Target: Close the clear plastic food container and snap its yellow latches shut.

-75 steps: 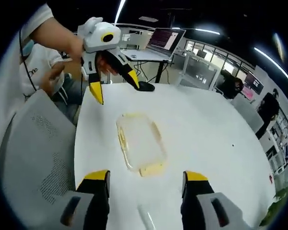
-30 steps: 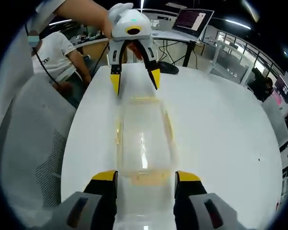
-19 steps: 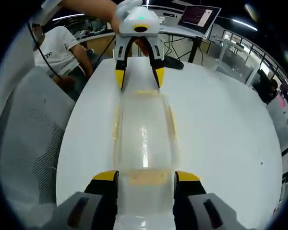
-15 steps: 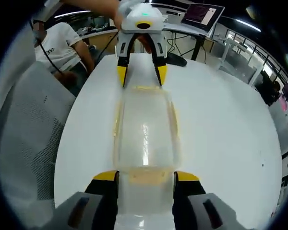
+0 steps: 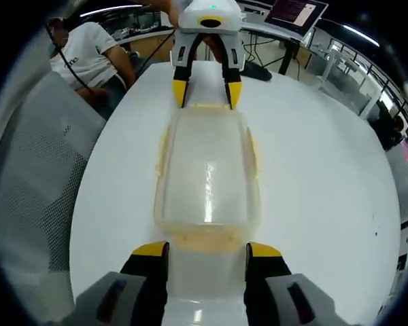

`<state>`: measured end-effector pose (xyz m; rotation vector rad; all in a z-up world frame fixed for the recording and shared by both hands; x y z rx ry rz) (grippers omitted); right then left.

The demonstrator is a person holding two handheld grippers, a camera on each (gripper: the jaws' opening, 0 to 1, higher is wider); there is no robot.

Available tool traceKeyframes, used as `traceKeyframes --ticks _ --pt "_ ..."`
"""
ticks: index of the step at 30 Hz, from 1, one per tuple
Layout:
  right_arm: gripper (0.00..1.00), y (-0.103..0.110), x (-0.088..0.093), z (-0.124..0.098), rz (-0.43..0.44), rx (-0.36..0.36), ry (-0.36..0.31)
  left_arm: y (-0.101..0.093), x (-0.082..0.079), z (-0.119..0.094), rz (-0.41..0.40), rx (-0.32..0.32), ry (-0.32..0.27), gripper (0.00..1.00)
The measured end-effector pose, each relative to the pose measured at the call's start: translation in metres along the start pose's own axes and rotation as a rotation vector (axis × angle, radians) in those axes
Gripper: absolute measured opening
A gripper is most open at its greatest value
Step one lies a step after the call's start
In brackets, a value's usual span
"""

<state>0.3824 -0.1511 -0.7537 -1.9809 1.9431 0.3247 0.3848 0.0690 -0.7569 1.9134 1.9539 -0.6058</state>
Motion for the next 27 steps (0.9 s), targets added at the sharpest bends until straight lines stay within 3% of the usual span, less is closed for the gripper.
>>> traceKeyframes --ticks 15,18,27 --pt "0.44 -0.0005 -0.0057 0.0087 0.008 -0.021 0.006 0.0021 -0.0019 0.001 0.005 -0.01 -0.018 0.4" --pt "0.39 -0.0033 -0.006 0.0086 -0.003 -0.024 0.018 0.0023 -0.002 0.0011 0.008 -0.009 -0.016 0.39" --pt "0.37 -0.003 -0.0071 0.0087 -0.005 -0.024 0.019 0.0024 -0.0017 0.0009 0.001 -0.009 -0.021 0.38"
Point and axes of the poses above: the point that each gripper's makers call its tool centre point, and the gripper's own axes: z roughly forward along the fingers, y roughly to its left, x roughly out of its underside, the point moved 5 cm from there along -z, roughly backward along the fingers, and after that the axes turned 4 degrees about x, right-handed, at the moved point
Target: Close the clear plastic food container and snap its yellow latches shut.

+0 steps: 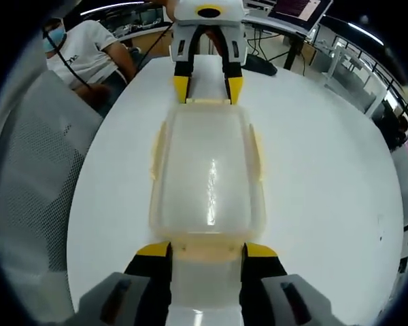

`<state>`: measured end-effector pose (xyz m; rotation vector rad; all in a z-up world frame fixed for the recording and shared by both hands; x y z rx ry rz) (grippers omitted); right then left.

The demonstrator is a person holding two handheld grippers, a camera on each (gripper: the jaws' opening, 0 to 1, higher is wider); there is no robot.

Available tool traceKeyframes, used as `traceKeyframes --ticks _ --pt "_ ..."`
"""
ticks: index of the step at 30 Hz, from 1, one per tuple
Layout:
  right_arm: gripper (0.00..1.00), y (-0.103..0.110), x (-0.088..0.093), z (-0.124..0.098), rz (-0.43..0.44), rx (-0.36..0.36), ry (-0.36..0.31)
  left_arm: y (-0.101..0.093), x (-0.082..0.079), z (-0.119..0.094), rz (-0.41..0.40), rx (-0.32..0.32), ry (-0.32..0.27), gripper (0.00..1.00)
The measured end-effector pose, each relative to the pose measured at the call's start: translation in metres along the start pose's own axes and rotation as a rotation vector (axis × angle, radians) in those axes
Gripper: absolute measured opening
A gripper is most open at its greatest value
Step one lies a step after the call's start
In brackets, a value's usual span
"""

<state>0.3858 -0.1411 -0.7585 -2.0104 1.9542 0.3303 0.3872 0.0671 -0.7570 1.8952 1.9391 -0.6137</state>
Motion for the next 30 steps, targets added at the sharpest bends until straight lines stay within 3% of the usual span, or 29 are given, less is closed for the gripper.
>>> traceKeyframes --ticks 15,30 --pt "0.37 0.002 -0.007 -0.023 -0.002 -0.037 -0.038 -0.009 -0.008 -0.012 0.006 0.001 0.025 0.38" --pt "0.37 0.007 -0.007 -0.063 -0.02 -0.029 -0.085 -0.021 -0.041 -0.037 -0.009 -0.015 0.03 0.38"
Point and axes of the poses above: the point that each gripper's makers call its tool centre point, and the gripper's own axes: z roughly forward along the fingers, y roughly to its left, x roughly out of its underside, the point moved 5 cm from there along -z, roughly backward along the fingers, and after that the axes turned 4 degrees about x, right-handed, at the moved point
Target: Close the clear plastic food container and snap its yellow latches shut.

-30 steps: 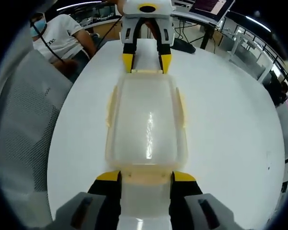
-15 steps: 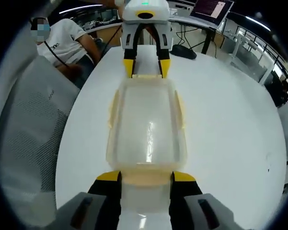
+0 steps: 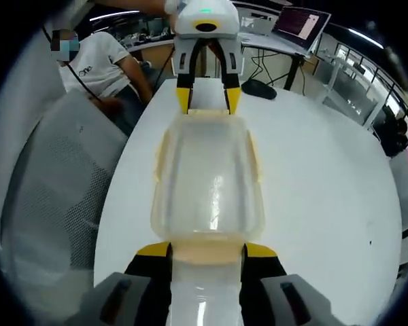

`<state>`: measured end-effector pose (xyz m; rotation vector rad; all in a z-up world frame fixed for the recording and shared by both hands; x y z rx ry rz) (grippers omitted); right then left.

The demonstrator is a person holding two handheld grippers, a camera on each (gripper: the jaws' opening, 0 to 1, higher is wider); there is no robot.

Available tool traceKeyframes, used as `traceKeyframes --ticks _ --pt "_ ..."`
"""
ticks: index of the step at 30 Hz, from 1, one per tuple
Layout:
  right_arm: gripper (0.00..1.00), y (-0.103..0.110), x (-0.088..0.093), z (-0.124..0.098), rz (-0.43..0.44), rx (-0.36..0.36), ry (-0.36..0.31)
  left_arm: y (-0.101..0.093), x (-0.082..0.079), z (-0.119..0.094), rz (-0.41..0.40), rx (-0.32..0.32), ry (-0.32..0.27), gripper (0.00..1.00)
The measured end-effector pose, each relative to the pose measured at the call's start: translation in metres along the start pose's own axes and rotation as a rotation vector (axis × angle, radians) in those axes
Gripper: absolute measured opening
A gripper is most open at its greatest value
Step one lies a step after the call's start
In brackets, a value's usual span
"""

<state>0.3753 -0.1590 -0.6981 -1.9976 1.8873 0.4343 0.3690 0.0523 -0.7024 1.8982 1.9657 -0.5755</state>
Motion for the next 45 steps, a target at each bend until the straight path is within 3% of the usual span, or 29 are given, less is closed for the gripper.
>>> traceKeyframes --ticks 22,45 --pt "0.37 0.009 0.028 -0.058 -0.011 0.017 -0.048 -0.012 -0.067 -0.012 0.012 -0.01 0.028 0.37" --pt "0.37 0.012 0.097 -0.108 0.019 0.036 -0.048 -0.006 -0.146 0.022 0.05 -0.004 0.032 0.37"
Point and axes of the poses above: the point that each gripper's makers call its tool centre point, and the gripper's own axes: z roughly forward along the fingers, y roughly to its left, x roughly out of its underside, the point moved 5 cm from there along -z, roughly backward along the fingers, and after that the axes turned 4 degrees about x, right-handed, at the moved point
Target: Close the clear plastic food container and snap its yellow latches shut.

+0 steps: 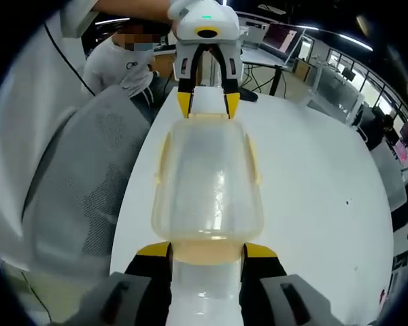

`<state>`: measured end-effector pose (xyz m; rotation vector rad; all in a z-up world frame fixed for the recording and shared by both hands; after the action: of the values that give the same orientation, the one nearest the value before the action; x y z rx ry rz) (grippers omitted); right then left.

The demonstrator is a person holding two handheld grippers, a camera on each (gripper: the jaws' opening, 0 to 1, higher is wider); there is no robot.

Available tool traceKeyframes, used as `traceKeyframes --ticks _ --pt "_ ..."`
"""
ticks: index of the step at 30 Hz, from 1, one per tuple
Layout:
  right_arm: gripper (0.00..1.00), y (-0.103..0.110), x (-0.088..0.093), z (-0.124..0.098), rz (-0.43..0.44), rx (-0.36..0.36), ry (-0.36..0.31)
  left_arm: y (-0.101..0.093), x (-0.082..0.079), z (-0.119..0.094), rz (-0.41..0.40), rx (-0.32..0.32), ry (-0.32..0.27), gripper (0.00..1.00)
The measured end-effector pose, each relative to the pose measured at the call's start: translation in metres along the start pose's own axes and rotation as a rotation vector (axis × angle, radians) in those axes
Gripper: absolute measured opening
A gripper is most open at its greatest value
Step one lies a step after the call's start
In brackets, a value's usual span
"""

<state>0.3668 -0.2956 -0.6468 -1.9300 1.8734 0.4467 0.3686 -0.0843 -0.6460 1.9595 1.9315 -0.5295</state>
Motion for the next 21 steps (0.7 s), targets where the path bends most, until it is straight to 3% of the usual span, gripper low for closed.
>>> traceKeyframes --ticks 21 --pt "0.37 -0.003 0.058 -0.023 0.027 0.0 0.021 0.01 -0.051 0.035 0.017 0.02 0.019 0.37"
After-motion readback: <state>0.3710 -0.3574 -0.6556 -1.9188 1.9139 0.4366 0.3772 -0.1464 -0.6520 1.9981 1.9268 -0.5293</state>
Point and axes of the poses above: the point that each gripper's makers call its tool centre point, and the gripper's own axes: z roughly forward along the fingers, y roughly to its left, x roughly out of its underside, the point moved 5 cm from there along -z, roughly backward along the fingers, and after that the axes turned 4 degrees about x, right-handed, at the moved point
